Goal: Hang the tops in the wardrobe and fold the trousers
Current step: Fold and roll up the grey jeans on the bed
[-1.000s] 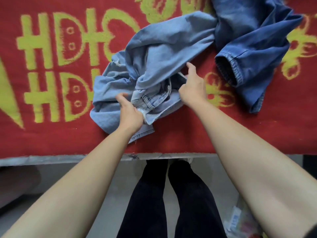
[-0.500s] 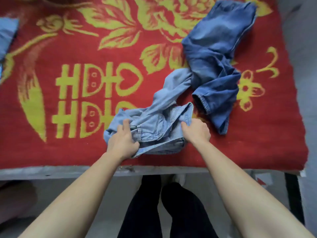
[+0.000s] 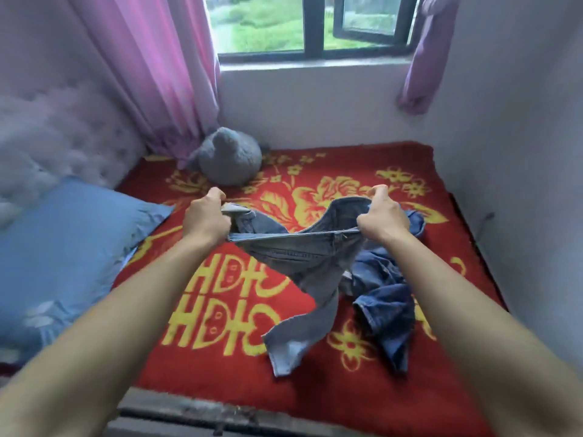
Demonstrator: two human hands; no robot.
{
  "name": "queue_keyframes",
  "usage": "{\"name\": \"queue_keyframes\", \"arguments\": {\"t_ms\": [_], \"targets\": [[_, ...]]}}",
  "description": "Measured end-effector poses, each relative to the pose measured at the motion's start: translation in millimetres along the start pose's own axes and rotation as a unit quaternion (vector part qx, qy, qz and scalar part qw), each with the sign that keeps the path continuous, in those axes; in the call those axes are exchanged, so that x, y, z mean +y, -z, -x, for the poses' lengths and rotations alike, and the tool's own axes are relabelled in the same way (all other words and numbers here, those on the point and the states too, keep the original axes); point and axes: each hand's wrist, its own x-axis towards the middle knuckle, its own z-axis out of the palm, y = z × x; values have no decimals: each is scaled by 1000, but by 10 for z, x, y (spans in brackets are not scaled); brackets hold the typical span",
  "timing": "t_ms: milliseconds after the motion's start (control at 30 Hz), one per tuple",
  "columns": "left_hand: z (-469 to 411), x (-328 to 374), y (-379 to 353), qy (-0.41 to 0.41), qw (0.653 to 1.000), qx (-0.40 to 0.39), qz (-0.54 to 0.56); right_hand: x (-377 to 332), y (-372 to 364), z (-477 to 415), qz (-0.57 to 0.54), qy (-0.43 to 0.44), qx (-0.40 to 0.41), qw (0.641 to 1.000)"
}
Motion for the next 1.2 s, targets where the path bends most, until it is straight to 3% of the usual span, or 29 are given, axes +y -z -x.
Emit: {"name": "queue_keyframes", "arguments": {"t_ms": [100,267,367,433,600,667,733,833,967,1067,1200], "targets": [[-30,244,423,3,999,40,33,-84,387,120,8,15,-30,999],[-74,506,972,-6,995,81,56,-215,839,387,-117,10,-69,991],[-139,555,1407,-21,992,92,85,-431,1115,513,-109,-1,43,993],[-188,515,1759,-37,988,84,121,-607,1344,571,-166,7,126,978],[-203,116,2684,-59,983,-18,171,-1384,1898,1152,-413,5,221,883],[-187,-82,2966,-89,977,-34,193,-1684,2023,1384,-436,27,280,855],[-189,-298,3183,-115,971,-25,206,-1906,2058,1571,-411,46,319,853],[-217,-614,3411,-183,977,55,95,-2149,2000,1846,-381,78,331,860],[-249,-939,3520,-272,948,162,-24,-2390,1836,2061,-391,87,326,856],[-243,-1117,3511,-289,954,75,8,-2456,1763,2104,-348,78,336,872],[-419,-1350,3426,-214,971,-66,82,-2486,1662,2035,-301,64,319,897]]}}
